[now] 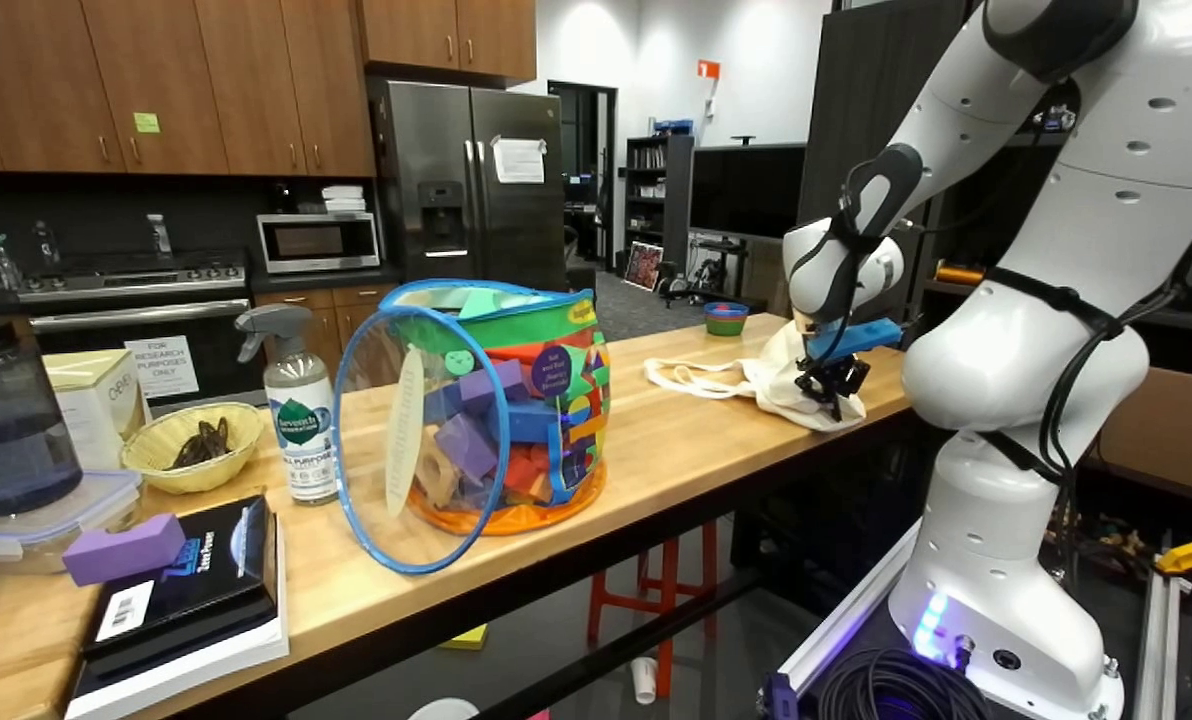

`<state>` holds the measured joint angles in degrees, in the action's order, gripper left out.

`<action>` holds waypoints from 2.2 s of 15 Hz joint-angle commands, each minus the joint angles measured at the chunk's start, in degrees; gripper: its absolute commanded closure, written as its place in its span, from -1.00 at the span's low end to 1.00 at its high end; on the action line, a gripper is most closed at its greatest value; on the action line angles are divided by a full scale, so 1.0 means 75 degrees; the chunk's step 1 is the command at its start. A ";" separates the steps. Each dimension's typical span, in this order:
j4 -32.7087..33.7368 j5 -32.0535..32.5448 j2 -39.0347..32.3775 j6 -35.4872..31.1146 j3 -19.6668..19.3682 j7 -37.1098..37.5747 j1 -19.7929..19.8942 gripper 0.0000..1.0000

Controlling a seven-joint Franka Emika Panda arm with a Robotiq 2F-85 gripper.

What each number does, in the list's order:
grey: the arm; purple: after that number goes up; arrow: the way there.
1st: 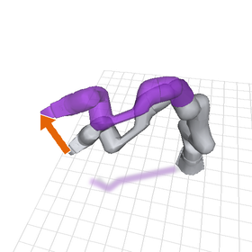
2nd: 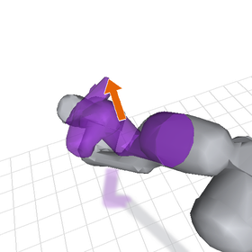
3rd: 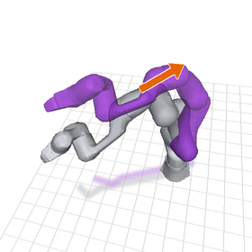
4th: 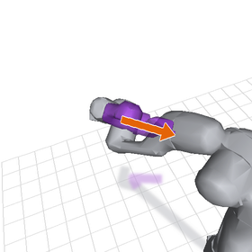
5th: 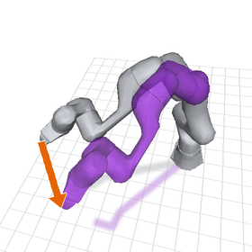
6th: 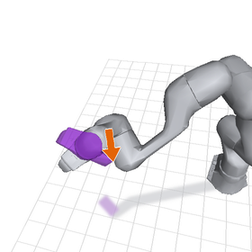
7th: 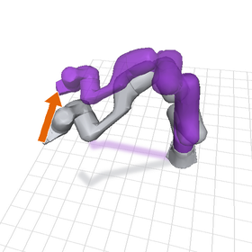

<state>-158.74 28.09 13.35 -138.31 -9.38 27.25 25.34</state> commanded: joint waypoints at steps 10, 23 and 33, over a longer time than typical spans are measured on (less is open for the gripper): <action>0.3251 -0.0050 -0.2097 -0.0036 0.0445 -0.0187 -0.1691 0.98; 0.5923 -0.0107 -0.3578 -0.0151 0.0759 -0.0990 -0.3448 0.98; 0.6138 -0.1034 -0.3776 -0.0050 0.1398 -0.1996 -0.4192 0.98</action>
<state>-112.52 23.37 -15.59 -139.42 0.44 15.43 -5.70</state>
